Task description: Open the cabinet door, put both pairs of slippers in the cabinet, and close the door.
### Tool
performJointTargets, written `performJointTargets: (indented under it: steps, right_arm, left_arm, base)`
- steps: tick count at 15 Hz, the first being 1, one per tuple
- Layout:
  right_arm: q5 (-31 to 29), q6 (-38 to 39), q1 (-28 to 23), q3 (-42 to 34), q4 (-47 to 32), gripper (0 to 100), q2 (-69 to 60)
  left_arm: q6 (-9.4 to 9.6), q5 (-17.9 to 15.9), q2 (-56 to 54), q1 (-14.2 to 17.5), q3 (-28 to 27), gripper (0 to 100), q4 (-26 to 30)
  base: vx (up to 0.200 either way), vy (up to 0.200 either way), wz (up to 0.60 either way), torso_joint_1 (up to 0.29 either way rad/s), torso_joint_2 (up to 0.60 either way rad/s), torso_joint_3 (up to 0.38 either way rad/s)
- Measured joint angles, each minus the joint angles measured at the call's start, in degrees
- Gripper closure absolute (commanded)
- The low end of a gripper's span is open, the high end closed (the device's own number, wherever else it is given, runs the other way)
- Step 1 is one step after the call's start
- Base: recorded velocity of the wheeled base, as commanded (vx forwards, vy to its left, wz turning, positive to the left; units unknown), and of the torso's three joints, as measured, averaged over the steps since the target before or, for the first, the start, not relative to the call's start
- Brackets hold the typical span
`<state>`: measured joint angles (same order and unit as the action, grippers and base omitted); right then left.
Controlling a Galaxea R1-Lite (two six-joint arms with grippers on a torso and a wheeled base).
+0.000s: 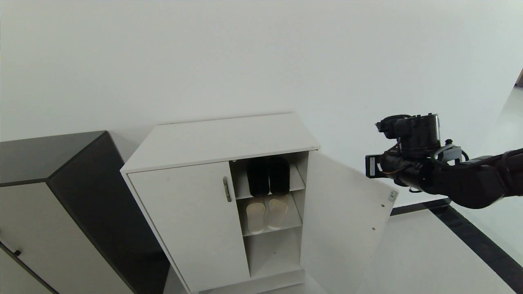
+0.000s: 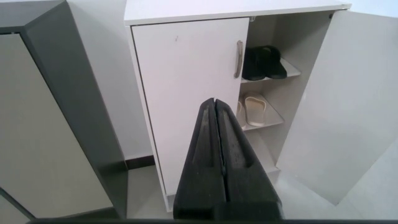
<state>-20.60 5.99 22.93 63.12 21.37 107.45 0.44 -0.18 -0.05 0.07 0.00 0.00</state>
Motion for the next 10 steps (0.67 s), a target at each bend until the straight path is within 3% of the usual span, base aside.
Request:
performJointTargets:
  steps: [6,10]
  right_arm:
    - [-0.2,0.0,-1.6,0.4,4.3,100,8.1]
    - [0.1,0.2,1.1,-1.9,4.2,100,7.4]
  left_arm:
    - [0.00,0.0,0.0,0.0,0.0,100,0.0]
    - [-0.01,0.0,0.0,0.0,0.0,100,0.0]
  base:
    - [0.000,0.000,0.00,0.000,0.00,0.000]
    - [0.000,0.000,0.00,0.000,0.00,0.000]
